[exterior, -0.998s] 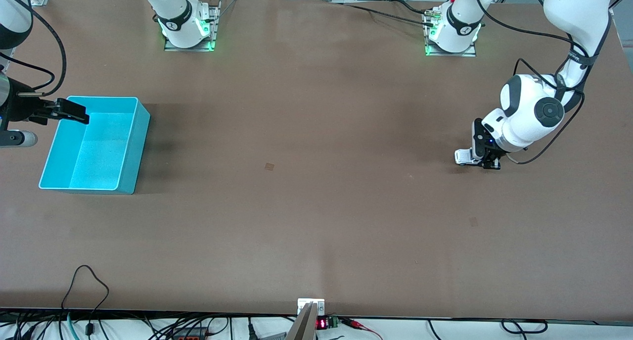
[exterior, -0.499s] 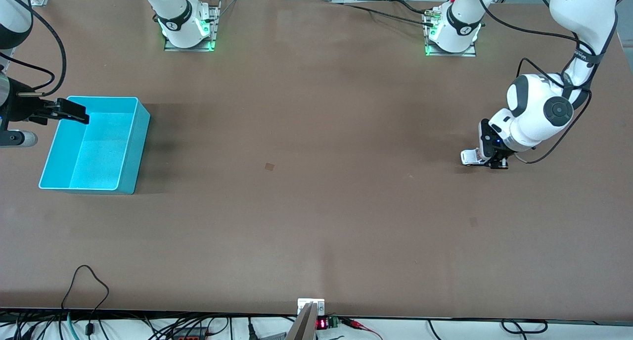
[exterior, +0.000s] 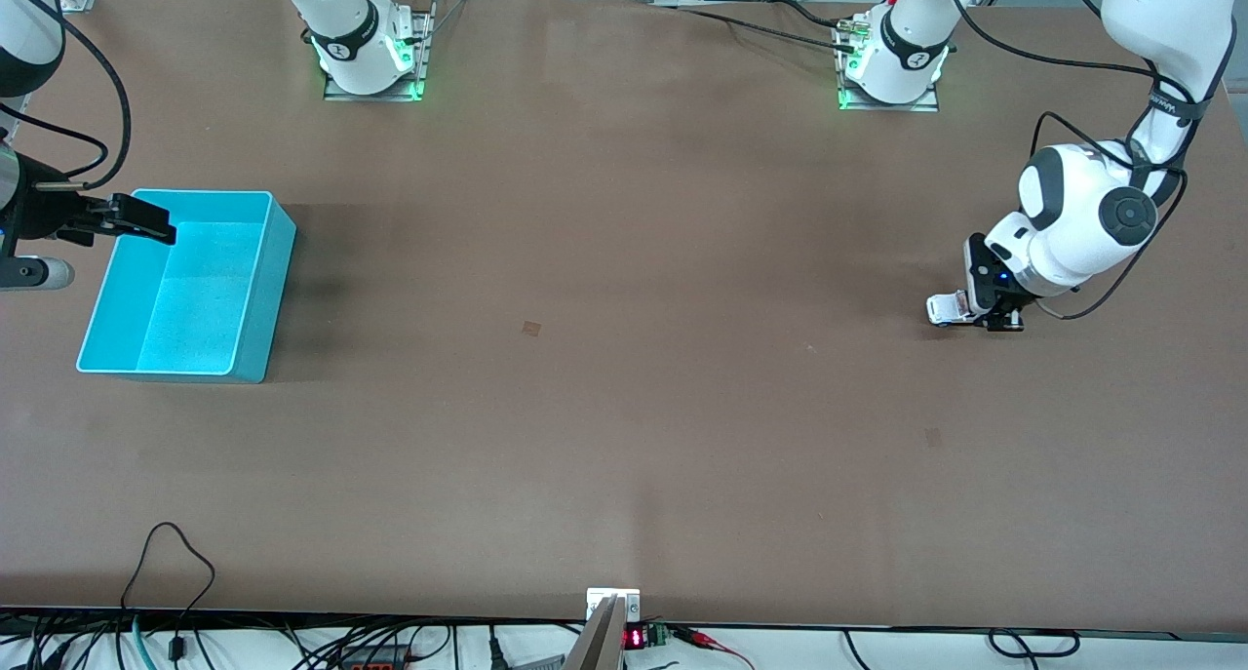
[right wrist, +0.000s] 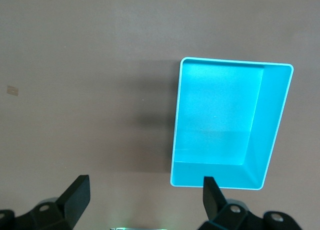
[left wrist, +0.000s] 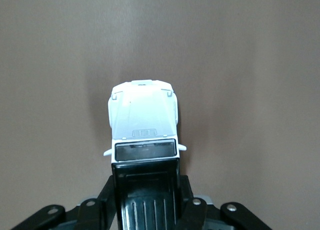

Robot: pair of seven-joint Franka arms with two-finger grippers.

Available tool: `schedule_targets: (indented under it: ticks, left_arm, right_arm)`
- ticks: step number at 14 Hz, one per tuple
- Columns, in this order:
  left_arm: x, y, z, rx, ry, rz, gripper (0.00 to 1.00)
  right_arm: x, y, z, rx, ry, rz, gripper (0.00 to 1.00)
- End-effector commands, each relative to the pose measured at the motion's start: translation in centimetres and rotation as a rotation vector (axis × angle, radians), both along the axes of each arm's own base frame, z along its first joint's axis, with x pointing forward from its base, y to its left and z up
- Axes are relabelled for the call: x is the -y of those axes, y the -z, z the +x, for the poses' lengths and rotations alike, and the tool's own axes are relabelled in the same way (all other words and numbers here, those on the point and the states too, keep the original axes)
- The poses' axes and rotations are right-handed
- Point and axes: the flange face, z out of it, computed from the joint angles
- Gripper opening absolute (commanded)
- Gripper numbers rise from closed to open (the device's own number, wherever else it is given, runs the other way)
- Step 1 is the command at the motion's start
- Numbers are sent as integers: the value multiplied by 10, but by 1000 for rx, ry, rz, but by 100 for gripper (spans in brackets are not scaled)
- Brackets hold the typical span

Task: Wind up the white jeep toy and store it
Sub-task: 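Drag the jeep backward along the table with the left gripper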

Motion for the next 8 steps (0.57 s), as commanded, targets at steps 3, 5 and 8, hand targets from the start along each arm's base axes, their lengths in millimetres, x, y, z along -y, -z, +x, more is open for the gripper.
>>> schedule_targets:
  ticks: [3, 5, 8]
  left_arm:
    - [-29, 35, -22, -55, 4, -17, 0]
    - [-40, 42, -25, -64, 7, -24, 0]
    - [-52, 47, -29, -53, 0, -25, 0]
  right_arm:
    - [-2, -4, -7, -2, -15, 0, 100]
    - [-2, -4, -7, -2, -15, 0, 100]
    - [-2, -4, -7, -2, -17, 0, 100]
